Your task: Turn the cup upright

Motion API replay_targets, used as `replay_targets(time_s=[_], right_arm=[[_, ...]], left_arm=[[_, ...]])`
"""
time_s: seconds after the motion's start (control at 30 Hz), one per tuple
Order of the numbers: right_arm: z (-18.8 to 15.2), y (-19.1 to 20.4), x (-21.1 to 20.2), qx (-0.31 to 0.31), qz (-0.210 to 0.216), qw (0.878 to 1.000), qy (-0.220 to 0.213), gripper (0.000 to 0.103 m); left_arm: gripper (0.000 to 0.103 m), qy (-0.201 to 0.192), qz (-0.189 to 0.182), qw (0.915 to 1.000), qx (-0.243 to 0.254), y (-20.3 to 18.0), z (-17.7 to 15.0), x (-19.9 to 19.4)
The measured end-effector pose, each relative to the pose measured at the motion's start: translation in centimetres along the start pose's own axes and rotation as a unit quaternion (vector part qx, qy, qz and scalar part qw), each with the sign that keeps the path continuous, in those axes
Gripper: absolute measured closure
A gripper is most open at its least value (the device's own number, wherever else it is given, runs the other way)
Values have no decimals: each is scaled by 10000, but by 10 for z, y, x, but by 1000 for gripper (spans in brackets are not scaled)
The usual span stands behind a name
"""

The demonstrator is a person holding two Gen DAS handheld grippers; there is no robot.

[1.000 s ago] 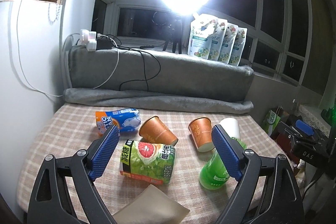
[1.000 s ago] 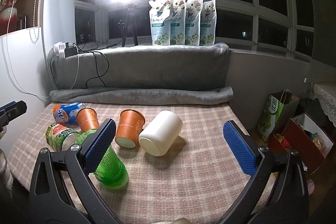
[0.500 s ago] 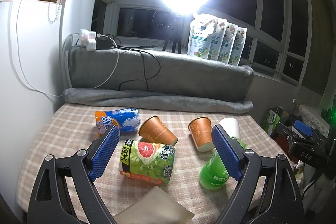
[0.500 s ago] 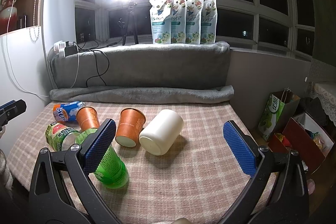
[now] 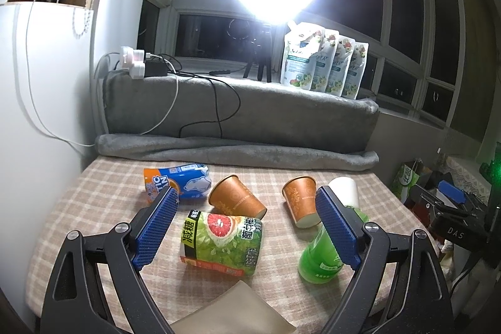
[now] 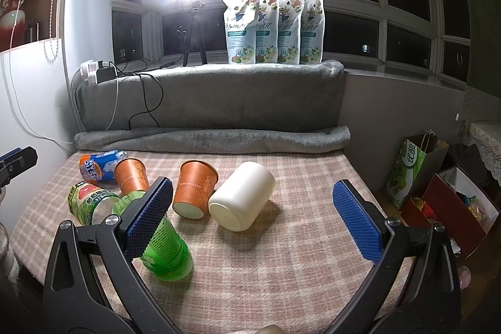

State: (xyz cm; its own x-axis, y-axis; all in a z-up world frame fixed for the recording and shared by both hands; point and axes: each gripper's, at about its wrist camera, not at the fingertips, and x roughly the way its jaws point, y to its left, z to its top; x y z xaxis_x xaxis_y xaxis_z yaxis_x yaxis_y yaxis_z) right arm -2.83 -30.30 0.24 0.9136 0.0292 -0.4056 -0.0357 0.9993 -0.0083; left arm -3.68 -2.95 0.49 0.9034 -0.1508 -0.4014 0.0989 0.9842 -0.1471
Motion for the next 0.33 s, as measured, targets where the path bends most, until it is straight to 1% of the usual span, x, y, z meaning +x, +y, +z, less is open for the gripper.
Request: replay_targets(time_s=[0.33], right_arm=[[-1,0,1,-4,11,10000,11,0]], left_arm=[[13,-79,65,9999,63,1,0,-1]])
